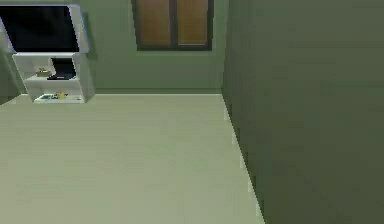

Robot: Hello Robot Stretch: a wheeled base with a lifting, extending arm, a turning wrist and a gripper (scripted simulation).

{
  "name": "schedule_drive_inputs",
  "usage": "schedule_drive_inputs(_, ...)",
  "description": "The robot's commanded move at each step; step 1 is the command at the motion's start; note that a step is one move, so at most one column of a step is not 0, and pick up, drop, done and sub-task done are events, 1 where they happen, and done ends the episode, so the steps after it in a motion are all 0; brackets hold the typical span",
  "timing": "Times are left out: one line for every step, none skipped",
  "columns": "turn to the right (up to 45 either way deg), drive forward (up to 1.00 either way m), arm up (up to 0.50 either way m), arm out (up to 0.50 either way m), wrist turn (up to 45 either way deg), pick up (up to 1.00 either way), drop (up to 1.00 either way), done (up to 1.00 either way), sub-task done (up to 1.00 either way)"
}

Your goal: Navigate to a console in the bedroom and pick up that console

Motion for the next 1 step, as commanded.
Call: schedule_drive_inputs(45.0,0.00,0.00,0.00,0.0,0.00,0.00,0.00,0.00)
